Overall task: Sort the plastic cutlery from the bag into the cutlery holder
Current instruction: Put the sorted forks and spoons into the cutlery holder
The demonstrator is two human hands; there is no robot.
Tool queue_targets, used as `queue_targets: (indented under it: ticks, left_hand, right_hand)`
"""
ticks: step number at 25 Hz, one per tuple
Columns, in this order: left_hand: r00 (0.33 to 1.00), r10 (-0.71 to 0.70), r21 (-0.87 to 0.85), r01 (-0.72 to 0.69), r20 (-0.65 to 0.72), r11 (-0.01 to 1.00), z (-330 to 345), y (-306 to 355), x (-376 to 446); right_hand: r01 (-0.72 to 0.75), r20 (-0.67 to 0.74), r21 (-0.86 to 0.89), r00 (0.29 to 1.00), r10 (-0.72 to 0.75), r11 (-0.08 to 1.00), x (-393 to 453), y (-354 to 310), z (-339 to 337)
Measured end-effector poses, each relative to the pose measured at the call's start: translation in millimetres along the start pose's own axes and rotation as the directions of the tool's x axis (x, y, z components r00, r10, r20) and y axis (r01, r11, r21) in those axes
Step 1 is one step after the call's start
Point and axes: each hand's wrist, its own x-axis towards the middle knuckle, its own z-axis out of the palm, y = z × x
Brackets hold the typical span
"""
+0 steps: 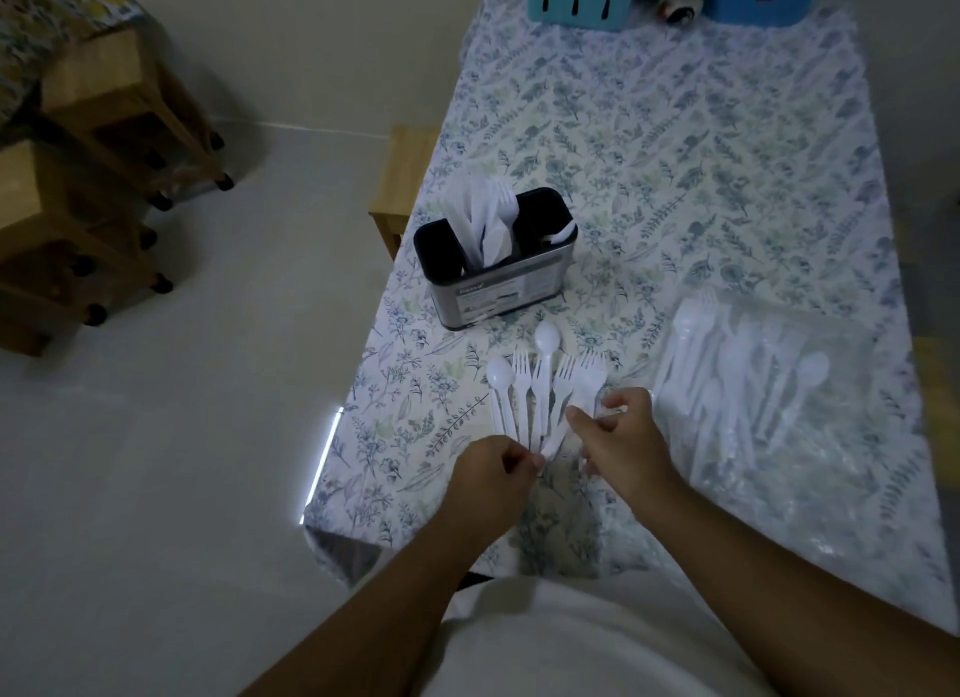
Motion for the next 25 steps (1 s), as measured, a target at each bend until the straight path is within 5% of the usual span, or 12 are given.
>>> queue_targets:
  ticks: [2, 5, 11, 18, 23, 25]
  left_hand:
    - [0.995, 0.012, -0.081, -0.004, 0.095, 0.997, 7.7, 8.3, -4.0]
    - [0.996, 0.064, 0.08, -0.069, 0.068, 0.994, 15.3, 21.2, 1.2]
    - [0.985, 0.127, 0.155, -0.108, -0.118, 0.982, 22.5, 54.8, 32.8]
    - [0.983, 0.111, 0.403, -0.043, -0.147, 0.914, 21.3, 53.5, 54.8]
    - [0.985, -0.08, 0.066, 0.091, -0.155, 0.994, 20.9, 58.9, 50.1]
    - [0.99, -0.11, -0.092, 0.102, -0.092, 0.991, 25.1, 64.9, 41.4]
  right_hand:
    - [-0.149, 0.043, 0.267, 0.989, 0.143, 0.952, 1.2, 0.2, -3.4]
    - [-0.267, 0.111, 0.485, 0.963, 0.244, 0.833, 4.9, 4.4, -15.1]
    - [-0.203, -0.015, 0.377, 0.974, 0.225, 0.904, 8.9, 17.2, -38.5]
    - [-0.22, 0.173, 0.331, 0.97, 0.171, 0.917, 11.8, 22.8, -35.2]
    - [-0.207, 0.156, 0.441, 0.976, 0.153, 0.873, 16.4, 19.0, -26.8]
    - [-0.16, 0.139, 0.36, 0.983, 0.116, 0.919, 18.9, 18.8, -25.2]
